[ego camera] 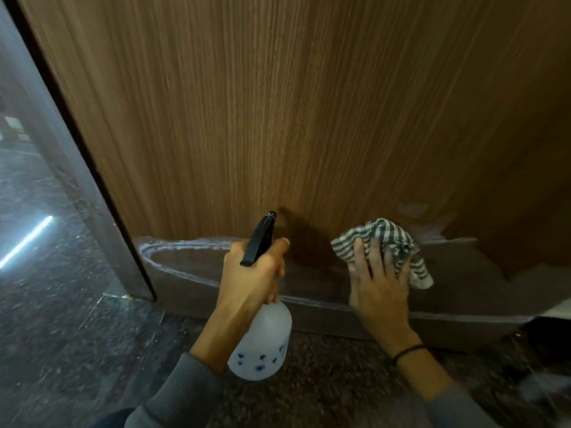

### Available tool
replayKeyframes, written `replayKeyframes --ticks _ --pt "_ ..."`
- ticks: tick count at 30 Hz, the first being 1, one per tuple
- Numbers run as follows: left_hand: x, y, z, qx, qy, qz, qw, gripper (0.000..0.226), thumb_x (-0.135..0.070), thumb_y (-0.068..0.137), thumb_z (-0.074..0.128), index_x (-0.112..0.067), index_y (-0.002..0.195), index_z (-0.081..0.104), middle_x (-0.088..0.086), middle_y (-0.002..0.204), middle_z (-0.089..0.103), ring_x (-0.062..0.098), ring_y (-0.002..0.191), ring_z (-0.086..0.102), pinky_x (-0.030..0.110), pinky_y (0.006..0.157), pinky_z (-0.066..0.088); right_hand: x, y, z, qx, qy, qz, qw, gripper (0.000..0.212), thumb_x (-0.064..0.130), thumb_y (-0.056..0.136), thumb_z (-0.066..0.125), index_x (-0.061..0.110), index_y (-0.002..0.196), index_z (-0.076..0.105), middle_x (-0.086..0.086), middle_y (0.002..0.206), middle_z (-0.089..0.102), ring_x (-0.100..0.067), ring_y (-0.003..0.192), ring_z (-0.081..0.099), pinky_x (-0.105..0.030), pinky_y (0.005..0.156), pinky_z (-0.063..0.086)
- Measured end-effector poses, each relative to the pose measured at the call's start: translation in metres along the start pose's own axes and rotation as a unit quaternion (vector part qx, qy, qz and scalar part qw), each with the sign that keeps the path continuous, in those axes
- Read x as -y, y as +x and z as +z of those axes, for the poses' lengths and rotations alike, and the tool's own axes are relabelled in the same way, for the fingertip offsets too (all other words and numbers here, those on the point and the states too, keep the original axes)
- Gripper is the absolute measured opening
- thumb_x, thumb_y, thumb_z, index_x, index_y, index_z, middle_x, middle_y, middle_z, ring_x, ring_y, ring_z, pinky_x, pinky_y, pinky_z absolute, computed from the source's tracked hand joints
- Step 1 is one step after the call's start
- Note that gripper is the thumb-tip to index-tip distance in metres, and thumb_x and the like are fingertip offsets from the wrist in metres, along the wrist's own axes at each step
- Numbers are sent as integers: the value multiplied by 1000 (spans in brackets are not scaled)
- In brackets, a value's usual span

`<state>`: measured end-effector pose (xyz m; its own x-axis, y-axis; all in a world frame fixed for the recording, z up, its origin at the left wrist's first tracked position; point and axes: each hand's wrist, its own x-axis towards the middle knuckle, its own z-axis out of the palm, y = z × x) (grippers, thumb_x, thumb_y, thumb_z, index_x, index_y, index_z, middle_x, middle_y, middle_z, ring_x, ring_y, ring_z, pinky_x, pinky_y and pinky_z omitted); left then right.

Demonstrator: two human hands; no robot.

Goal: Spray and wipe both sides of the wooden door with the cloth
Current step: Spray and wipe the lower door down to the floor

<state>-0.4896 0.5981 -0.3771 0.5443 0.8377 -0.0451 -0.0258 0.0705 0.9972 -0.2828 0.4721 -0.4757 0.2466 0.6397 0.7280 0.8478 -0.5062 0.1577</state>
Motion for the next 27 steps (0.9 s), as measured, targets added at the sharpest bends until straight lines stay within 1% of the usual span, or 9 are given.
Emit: replayKeyframes --ticks 2,7,11,14,17,19,22,24,27 --pt "-1 -2 2 1 -4 -2 1000 41 -22 97 67 9 71 59 17 58 53 17 30 39 35 44 43 28 8 1 7 38 12 999 64 27 100 44 18 159 22 -9 155 30 -37 130 39 -65 118 8" --pt "-2 -3 6 7 18 21 1000 44 -21 96 66 16 75 56 39 64 51 21 31 40 42 48 47 67 52 -5 -29 84 -170 981 68 19 88 66 22 152 43 4 159 36 -19 130 45 -55 125 0" --pt "-1 -4 9 22 26 31 999 43 -21 97 65 15 76 58 41 68 53 21 31 41 39 45 45 57 54 -6 -30 70 -190 979 77 20 88 63 24 157 28 3 159 38 -15 133 43 -51 126 1" --pt "0 -4 13 44 28 48 997 43 -22 97 66 13 75 58 36 57 49 19 30 42 34 43 44 31 35 -2 -46 45 -123 990 80 20 87 66 23 157 27 0 156 39 -22 127 45 -56 123 10" --pt "2 -4 20 89 31 65 993 38 -20 98 66 9 75 56 12 42 45 16 30 41 32 43 44 0 6 -3 -17 43 8 999 80 21 88 53 22 160 19 -9 154 30 -32 132 36 -68 107 36" --pt "5 -4 28 129 28 71 989 36 -19 98 66 4 73 56 7 40 44 16 30 41 33 45 45 -10 -7 -10 6 92 110 990 81 19 89 43 24 161 7 -12 161 17 -37 141 25 -70 103 38" --pt "8 -4 46 179 23 61 982 34 -17 98 67 0 71 55 -1 40 44 13 31 41 32 46 43 -5 -12 -24 4 220 212 952 74 20 102 33 39 159 -11 14 167 -17 -20 156 -4 -54 121 20" --pt "10 -7 62 218 13 55 974 34 -17 98 67 -1 71 55 -2 40 43 13 32 41 33 45 42 -1 -16 -38 2 293 240 926 66 26 108 30 44 158 -7 18 166 -19 -11 156 -6 -46 123 21" --pt "11 -12 85 258 -4 52 965 34 -17 98 67 2 72 54 7 45 44 13 34 42 28 44 42 -1 -30 -59 -10 337 247 909 62 27 109 32 47 158 -1 13 169 -12 -6 155 -1 -15 119 18"
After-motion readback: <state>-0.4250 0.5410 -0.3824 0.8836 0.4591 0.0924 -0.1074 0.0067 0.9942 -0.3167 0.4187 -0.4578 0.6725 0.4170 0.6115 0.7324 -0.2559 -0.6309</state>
